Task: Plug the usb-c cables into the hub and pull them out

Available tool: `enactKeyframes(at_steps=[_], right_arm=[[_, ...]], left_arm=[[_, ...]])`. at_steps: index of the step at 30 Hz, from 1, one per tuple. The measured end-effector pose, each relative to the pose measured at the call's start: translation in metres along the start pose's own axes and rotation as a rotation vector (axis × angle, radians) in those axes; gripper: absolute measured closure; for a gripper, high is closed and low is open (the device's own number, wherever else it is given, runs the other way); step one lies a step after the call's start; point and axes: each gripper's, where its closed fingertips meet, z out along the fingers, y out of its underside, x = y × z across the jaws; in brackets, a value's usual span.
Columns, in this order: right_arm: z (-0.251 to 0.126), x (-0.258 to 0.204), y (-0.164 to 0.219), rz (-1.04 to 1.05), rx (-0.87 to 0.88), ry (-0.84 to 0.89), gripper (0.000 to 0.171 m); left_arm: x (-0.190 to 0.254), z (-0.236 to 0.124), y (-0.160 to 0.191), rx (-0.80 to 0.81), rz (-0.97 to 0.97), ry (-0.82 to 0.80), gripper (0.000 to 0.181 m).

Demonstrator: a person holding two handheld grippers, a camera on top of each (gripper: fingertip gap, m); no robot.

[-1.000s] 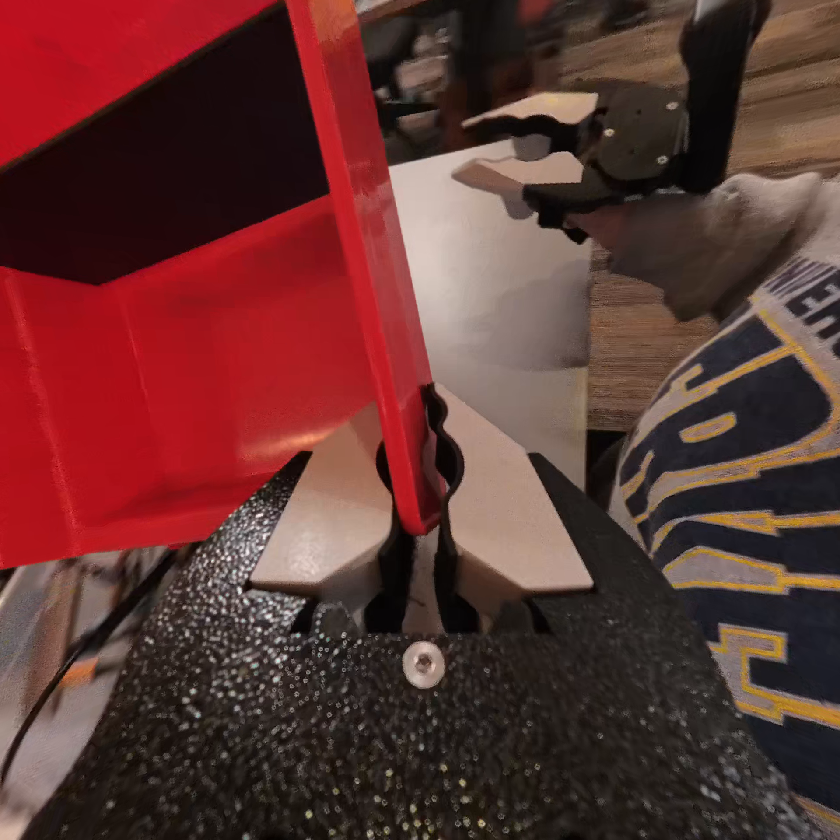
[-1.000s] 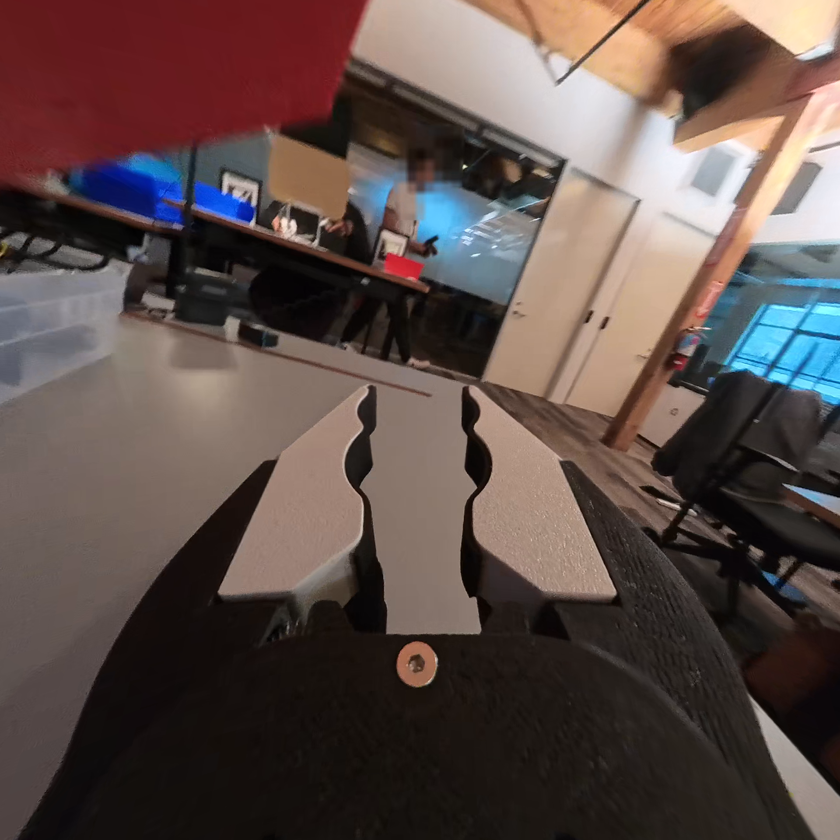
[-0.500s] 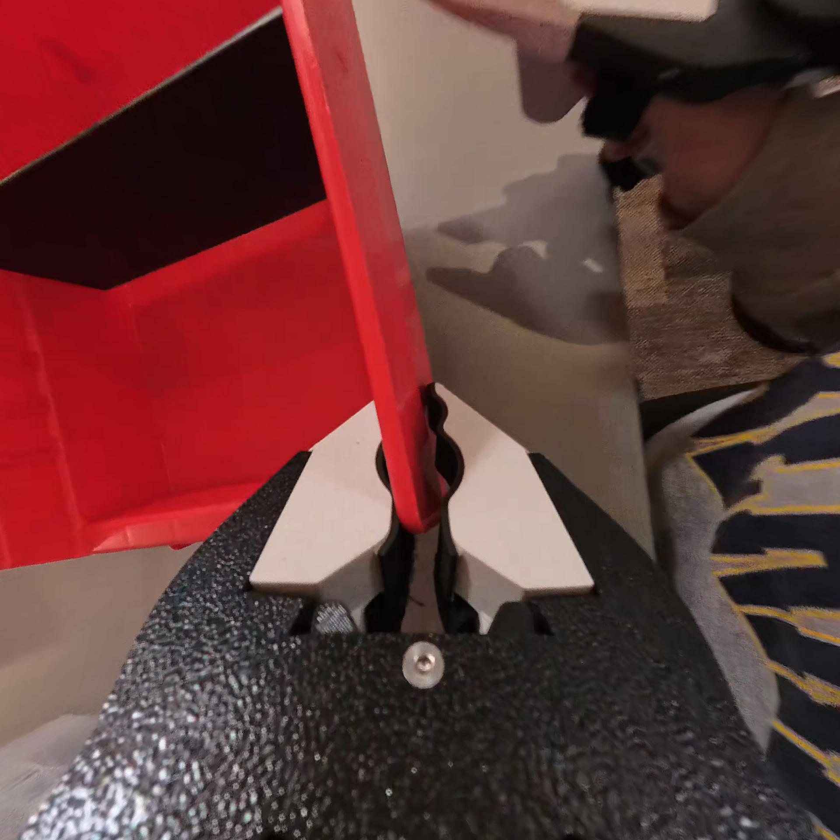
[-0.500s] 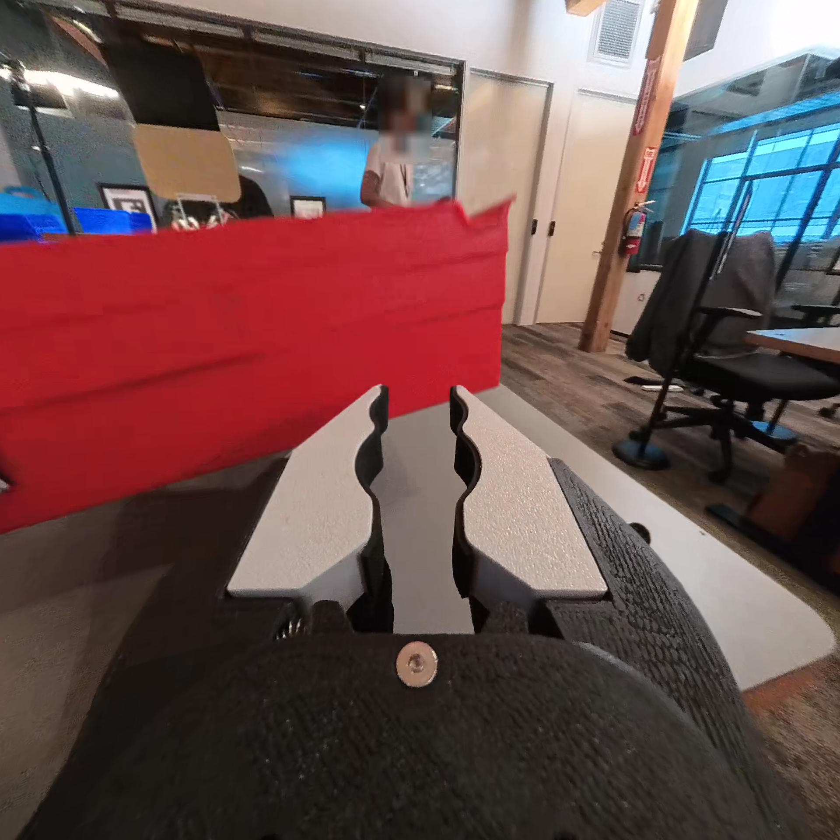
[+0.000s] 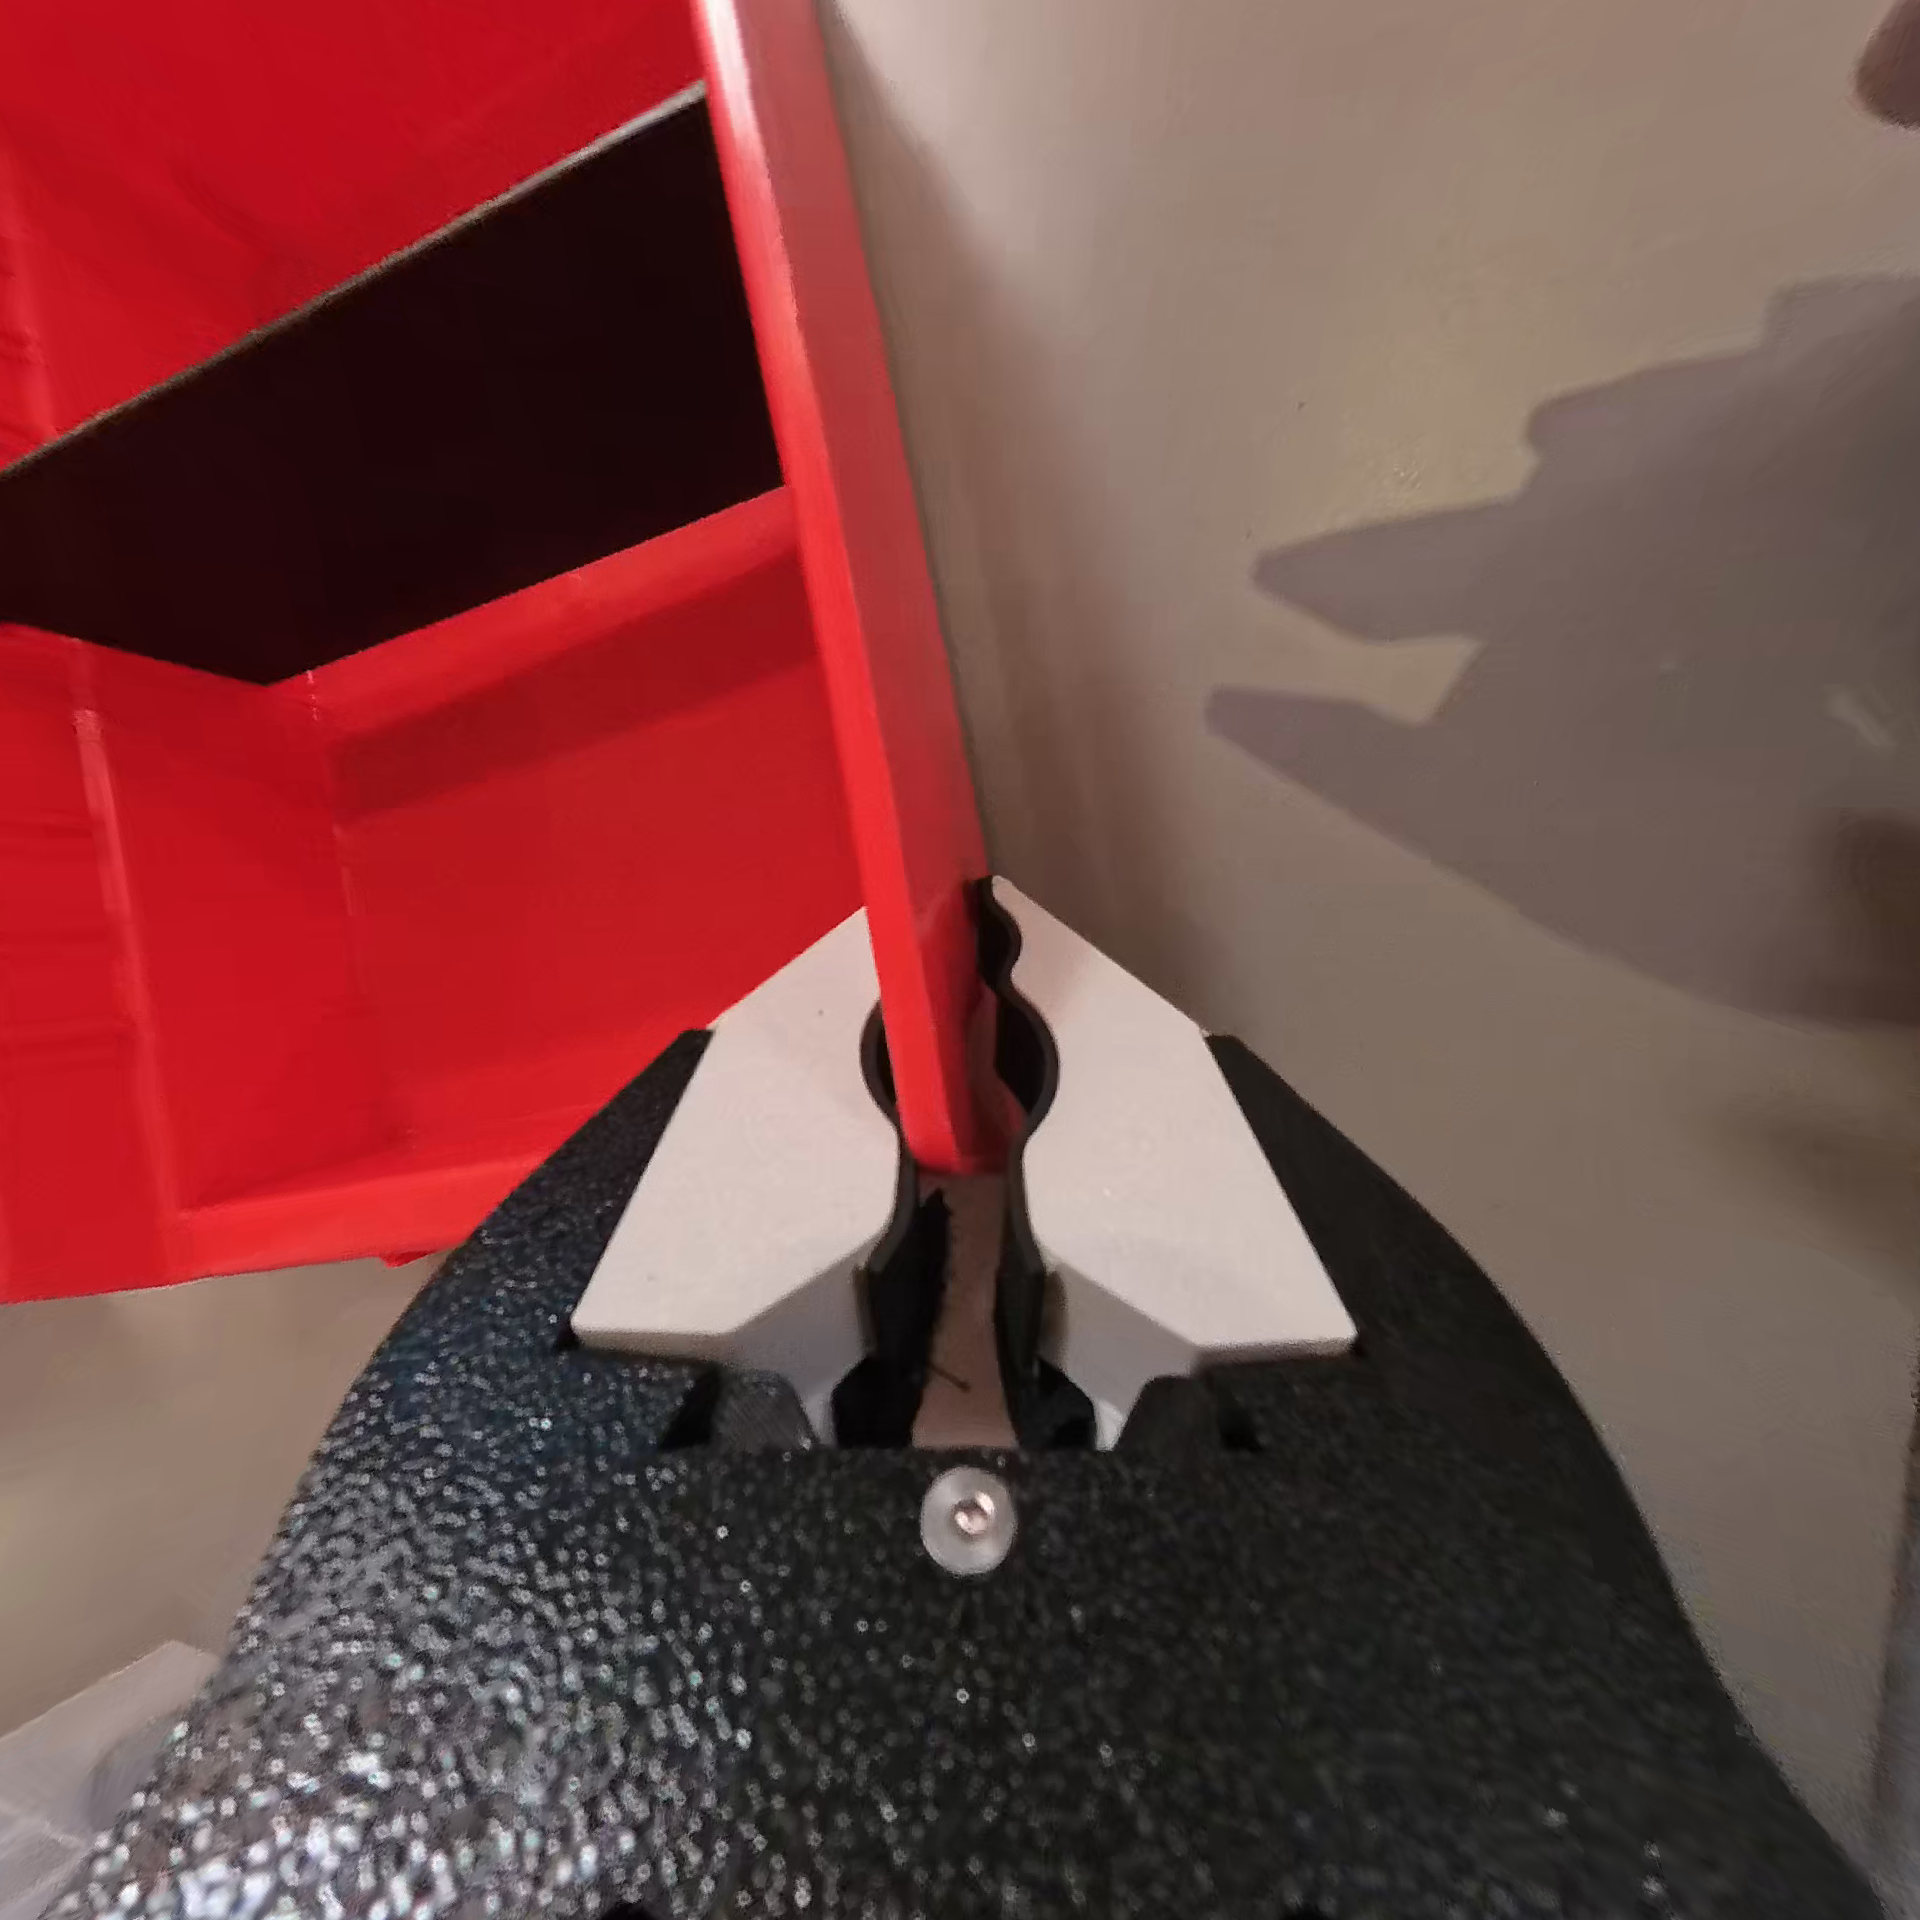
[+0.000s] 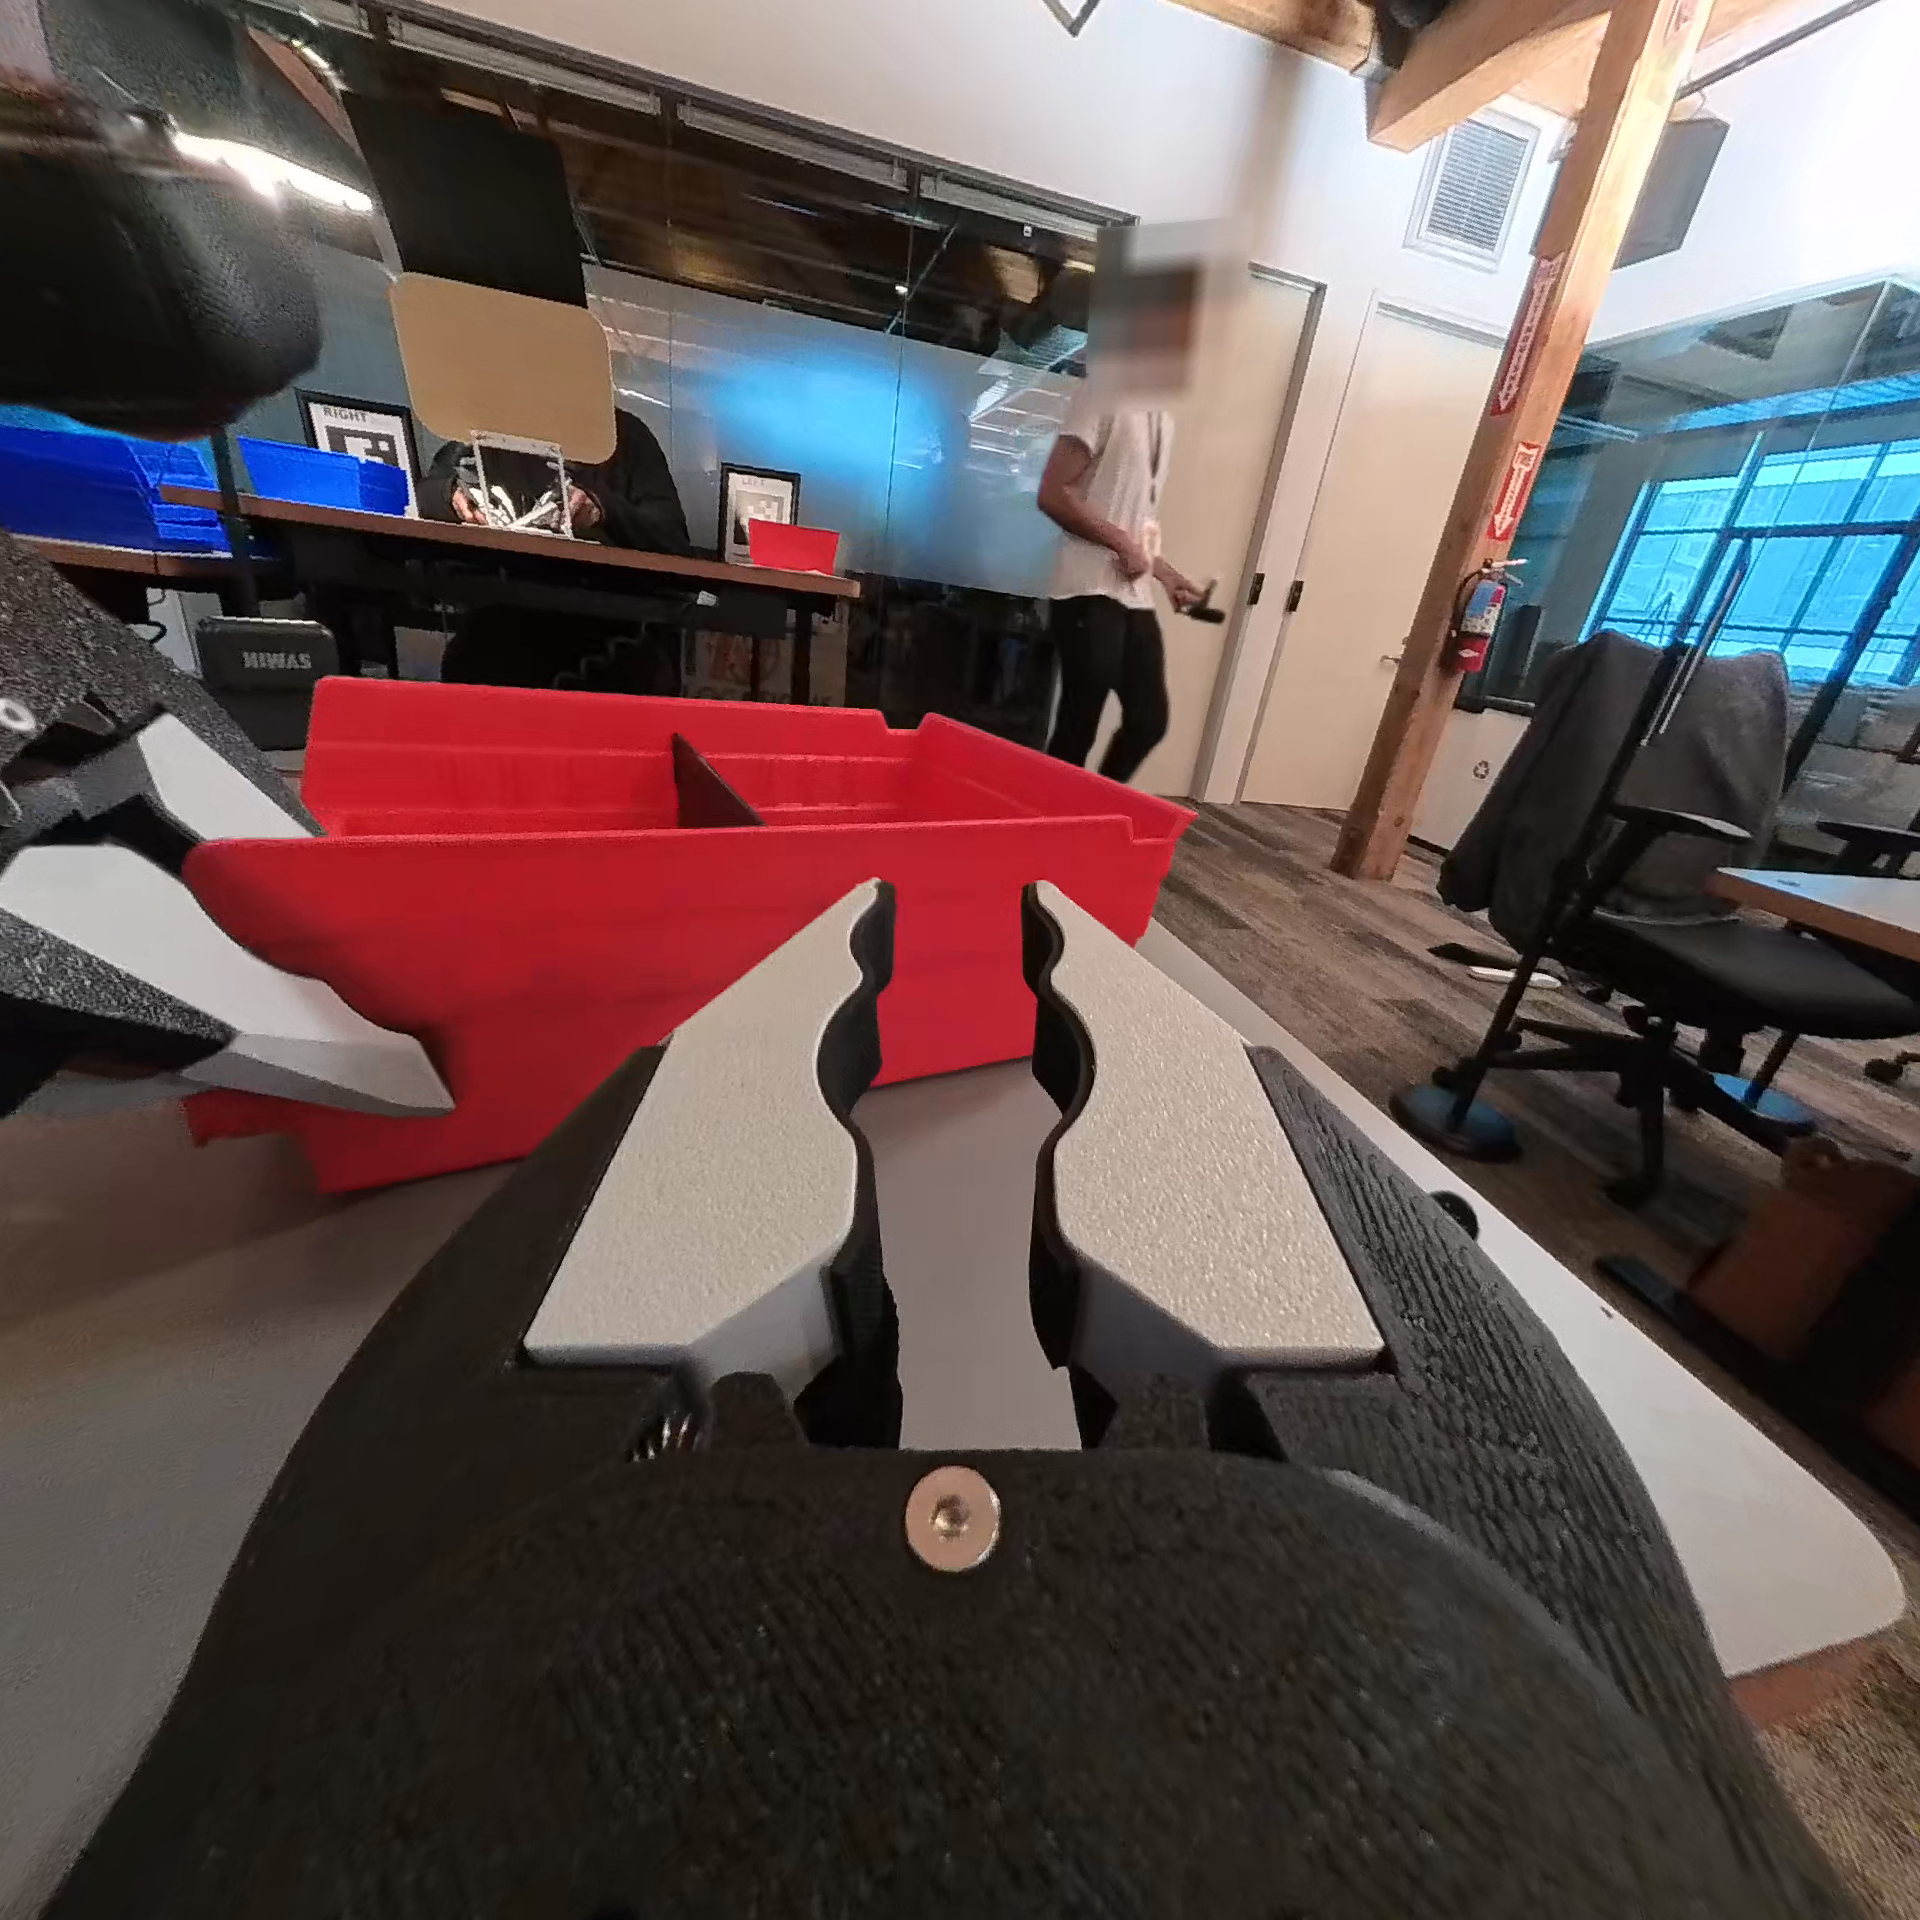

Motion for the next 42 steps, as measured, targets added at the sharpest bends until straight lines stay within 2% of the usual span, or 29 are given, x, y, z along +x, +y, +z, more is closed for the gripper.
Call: enactKeyframes(at_steps=[1, 5, 7, 8, 11, 14, 16, 19, 22, 24, 27, 30, 32, 37, 42], right_arm=[[0.000, -0.001, 0.000, -0.004, 0.003, -0.005, 0.148], [0.000, -0.002, -0.001, -0.026, 0.010, -0.002, 0.148], [-0.002, -0.004, -0.005, -0.017, 0.031, -0.019, 0.145], [-0.003, -0.009, -0.010, 0.004, 0.068, -0.051, 0.138], [-0.008, -0.020, -0.023, 0.086, 0.148, -0.133, 0.134], [-0.007, -0.031, -0.023, 0.050, 0.145, -0.158, 0.135], [-0.005, -0.043, -0.021, 0.016, 0.125, -0.181, 0.134], [0.003, -0.061, -0.017, 0.001, 0.075, -0.198, 0.122], [0.015, -0.075, -0.011, -0.013, -0.036, -0.151, 0.076], [0.021, -0.080, -0.005, -0.044, -0.111, -0.084, 0.063], [0.025, -0.097, -0.004, -0.065, -0.142, -0.042, 0.073], [0.029, -0.121, -0.003, 0.032, -0.159, -0.052, 0.071], [0.030, -0.131, -0.011, 0.087, -0.147, -0.055, 0.069], [0.037, -0.136, -0.034, 0.073, -0.095, -0.027, 0.062], [0.066, -0.149, -0.048, -0.193, -0.079, 0.108, 0.056]], left_arm=[[0.000, 0.000, -0.001, 0.005, 0.000, -0.005, 0.178], [-0.002, -0.003, -0.010, 0.105, -0.051, -0.008, 0.178], [0.002, -0.011, -0.011, 0.159, -0.096, 0.019, 0.163], [0.001, -0.021, -0.015, 0.214, -0.108, 0.009, 0.157], [0.005, -0.075, -0.022, 0.403, -0.121, -0.006, 0.144], [0.003, -0.151, -0.010, 0.611, -0.160, -0.024, 0.143], [-0.010, -0.202, 0.015, 0.724, -0.217, -0.094, 0.143], [-0.057, -0.270, 0.083, 0.818, -0.384, -0.392, 0.143], [-0.086, -0.314, 0.169, 0.773, -0.536, -0.684, 0.133], [-0.095, -0.322, 0.227, 0.649, -0.631, -0.823, 0.119], [-0.089, -0.315, 0.283, 0.532, -0.757, -0.844, 0.100], [-0.080, -0.307, 0.296, 0.606, -0.816, -0.753, 0.098], [-0.080, -0.298, 0.309, 0.573, -0.846, -0.727, 0.096], [-0.080, -0.277, 0.325, 0.478, -0.840, -0.648, 0.093], [-0.084, -0.264, 0.327, 0.471, -0.830, -0.612, 0.095]])
